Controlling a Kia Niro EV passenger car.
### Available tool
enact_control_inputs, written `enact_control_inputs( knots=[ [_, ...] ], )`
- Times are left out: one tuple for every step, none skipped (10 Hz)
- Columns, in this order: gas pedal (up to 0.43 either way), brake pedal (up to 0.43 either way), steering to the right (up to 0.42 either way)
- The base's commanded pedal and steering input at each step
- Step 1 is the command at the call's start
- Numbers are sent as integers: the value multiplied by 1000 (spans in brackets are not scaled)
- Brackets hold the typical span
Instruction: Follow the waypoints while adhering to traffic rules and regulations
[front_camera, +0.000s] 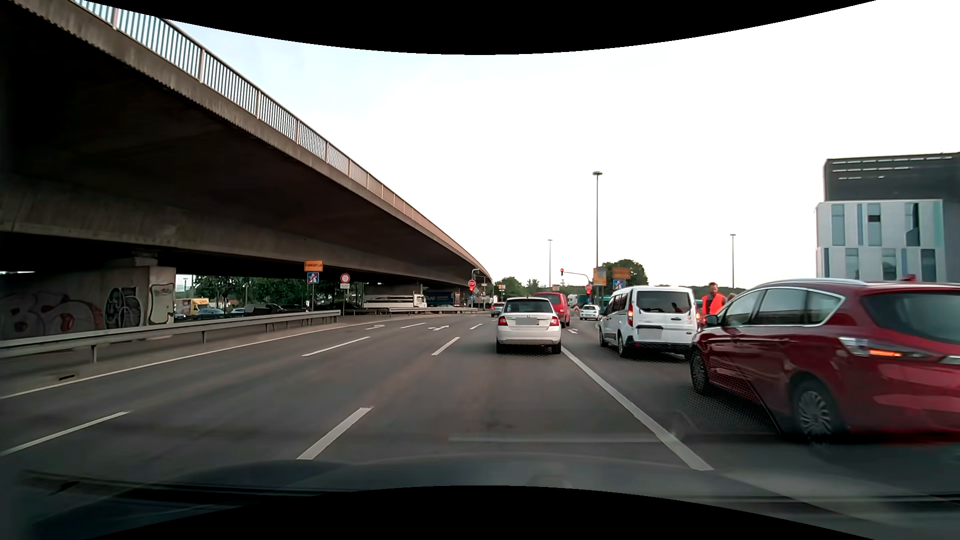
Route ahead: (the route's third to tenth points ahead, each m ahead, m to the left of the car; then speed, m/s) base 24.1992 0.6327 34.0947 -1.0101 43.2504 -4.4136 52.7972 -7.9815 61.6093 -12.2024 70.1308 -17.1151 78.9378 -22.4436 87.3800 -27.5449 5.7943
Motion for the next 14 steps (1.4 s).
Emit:
enact_control_inputs(
  knots=[
    [59, 0, -4],
    [59, 0, -4],
    [59, 0, -3],
    [59, 0, -3],
    [59, 0, -3],
    [59, 0, -1],
    [59, 0, 0],
    [59, 0, 1],
    [59, 0, 2],
    [59, 0, 5],
    [59, 0, 11],
    [59, 0, 17],
    [59, 0, 22],
    [59, 0, 27]
  ],
)
